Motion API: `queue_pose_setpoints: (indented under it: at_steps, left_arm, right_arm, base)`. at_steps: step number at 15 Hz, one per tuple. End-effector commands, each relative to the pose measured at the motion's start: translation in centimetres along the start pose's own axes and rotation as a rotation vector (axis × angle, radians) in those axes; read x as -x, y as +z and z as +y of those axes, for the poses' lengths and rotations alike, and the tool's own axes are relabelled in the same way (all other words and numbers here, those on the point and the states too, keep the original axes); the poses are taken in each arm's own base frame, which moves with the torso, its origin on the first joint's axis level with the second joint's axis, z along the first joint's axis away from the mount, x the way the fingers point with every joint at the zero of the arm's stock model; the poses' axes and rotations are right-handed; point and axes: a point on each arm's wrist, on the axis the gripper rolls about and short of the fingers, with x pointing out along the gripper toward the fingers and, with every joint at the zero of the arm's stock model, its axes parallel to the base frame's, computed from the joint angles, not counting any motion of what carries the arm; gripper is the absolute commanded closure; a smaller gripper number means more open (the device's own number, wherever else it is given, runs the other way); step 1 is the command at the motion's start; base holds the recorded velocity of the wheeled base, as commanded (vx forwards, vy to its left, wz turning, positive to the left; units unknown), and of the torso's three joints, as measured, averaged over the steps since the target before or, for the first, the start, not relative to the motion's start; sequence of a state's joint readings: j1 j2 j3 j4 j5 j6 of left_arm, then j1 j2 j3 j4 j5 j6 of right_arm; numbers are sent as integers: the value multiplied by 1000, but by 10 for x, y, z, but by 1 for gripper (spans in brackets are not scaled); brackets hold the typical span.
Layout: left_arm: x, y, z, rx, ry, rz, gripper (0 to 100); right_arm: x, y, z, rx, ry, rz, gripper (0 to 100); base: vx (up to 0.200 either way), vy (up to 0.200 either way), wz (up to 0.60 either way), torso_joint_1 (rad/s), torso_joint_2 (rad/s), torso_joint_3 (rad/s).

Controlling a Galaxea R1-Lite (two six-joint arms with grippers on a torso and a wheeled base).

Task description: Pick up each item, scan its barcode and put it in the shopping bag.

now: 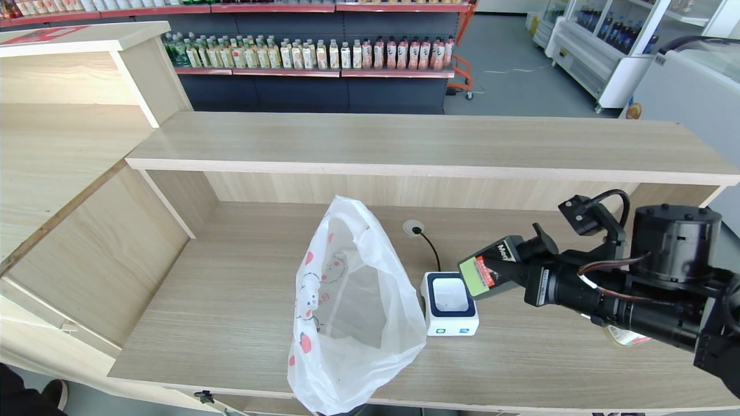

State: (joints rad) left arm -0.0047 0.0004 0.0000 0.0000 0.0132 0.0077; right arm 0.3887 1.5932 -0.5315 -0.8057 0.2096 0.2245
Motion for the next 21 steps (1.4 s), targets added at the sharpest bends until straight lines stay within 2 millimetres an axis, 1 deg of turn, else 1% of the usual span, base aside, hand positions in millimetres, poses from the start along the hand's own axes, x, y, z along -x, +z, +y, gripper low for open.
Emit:
queue_pose_setpoints:
  at_steps: [1,3,6,9,14,15,17,19,21]
  left_arm:
    - [0,0,0,0,1,0,0]
    - [0,0,0,-2,1,0,0]
    - [0,0,0,-3,1,0,0]
    - [0,0,0,-2,1,0,0]
    - [0,0,0,2,1,0,0]
    - [0,0,0,2,1,0,0]
    - [0,0,0,0,1,0,0]
    - [0,0,0,3,1,0,0]
    - [0,0,0,5,1,0,0]
  right_arm:
    - [18,8,6,11,11,-50,100]
    - [20,7,5,10,7,-49,100]
    - [21,1,4,4,5,-28,100]
    - [21,-2,4,2,4,-17,100]
    - [22,-3,4,2,8,-15,100]
    - [21,-4,4,2,10,-8,100]
    - [23,-13,4,-4,7,24,100]
    - [21,-22,4,-5,8,60,100]
    - [8,-26,1,46,4,91,100]
  base:
    - [0,0,0,0,0,0]
    - [0,0,0,0,0,0]
    - [-200,0,0,10,2,2]
    - [0,0,0,0,0,0]
    - [0,200,0,8,1,5]
    - [0,200,0,27,22,-2]
    - [0,200,0,-12,0,2]
    - [0,0,0,0,0,0]
    - [0,0,0,0,0,0]
